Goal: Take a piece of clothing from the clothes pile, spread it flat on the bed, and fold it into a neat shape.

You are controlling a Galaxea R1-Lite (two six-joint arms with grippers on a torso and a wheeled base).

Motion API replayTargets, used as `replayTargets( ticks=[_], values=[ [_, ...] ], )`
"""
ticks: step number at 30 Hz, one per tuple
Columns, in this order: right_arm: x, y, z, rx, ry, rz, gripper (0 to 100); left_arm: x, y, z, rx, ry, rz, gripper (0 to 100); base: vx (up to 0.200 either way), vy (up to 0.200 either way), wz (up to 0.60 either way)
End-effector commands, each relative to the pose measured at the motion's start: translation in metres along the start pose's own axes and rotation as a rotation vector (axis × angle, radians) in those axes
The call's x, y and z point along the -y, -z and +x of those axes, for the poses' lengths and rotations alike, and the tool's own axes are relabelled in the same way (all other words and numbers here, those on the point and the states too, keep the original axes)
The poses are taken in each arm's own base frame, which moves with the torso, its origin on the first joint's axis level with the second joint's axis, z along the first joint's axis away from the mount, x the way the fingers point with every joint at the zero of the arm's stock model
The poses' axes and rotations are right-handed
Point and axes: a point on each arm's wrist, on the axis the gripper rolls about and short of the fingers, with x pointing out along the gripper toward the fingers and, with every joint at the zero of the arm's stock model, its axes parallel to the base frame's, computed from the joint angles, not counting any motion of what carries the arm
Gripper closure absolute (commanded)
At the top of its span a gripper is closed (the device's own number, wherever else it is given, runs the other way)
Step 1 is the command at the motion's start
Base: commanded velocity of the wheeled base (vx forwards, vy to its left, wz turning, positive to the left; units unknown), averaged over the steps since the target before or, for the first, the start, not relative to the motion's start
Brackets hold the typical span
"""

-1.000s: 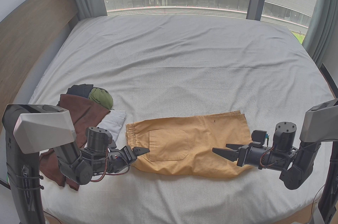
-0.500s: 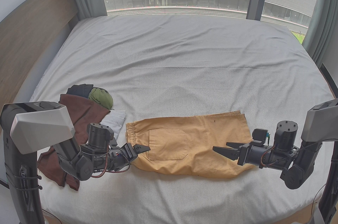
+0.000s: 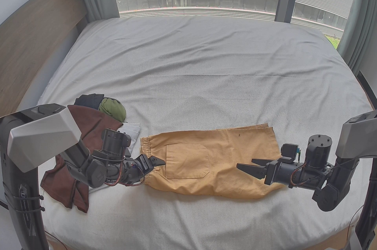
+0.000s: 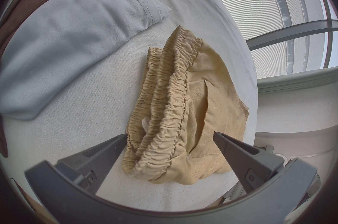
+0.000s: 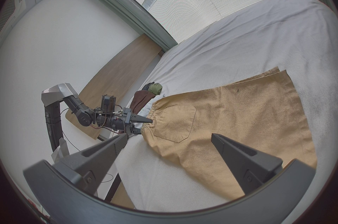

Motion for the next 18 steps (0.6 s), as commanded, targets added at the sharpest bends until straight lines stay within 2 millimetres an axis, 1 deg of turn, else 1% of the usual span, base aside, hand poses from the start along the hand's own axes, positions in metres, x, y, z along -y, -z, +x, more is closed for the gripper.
replayTargets(
  ticks=[1,7,11,14,18],
  values=[
    [-0.002,-0.002,-0.001,0.006,-0.004,-0.004,0,0.006,-0.007,0.002,0.013,0.008,0.008,0,0.0,0.0,0.0],
    [-0.002,-0.002,-0.001,0.008,-0.005,-0.005,0,0.001,-0.009,0.001,0.022,0.014,0.019,0,0.0,0.0,0.0],
    [-0.002,-0.002,-0.001,0.008,-0.005,-0.005,0,-0.006,-0.012,0.001,0.058,0.063,0.021,0,0.0,0.0,0.0],
    [-0.002,-0.002,0.0,0.008,-0.005,-0.005,0,-0.012,-0.012,0.01,0.121,0.134,0.039,0,0.0,0.0,0.0],
    [-0.001,-0.002,0.0,0.007,-0.005,-0.003,0,-0.025,-0.004,0.024,0.14,0.133,0.04,0,0.0,0.0,0.0]
  ],
)
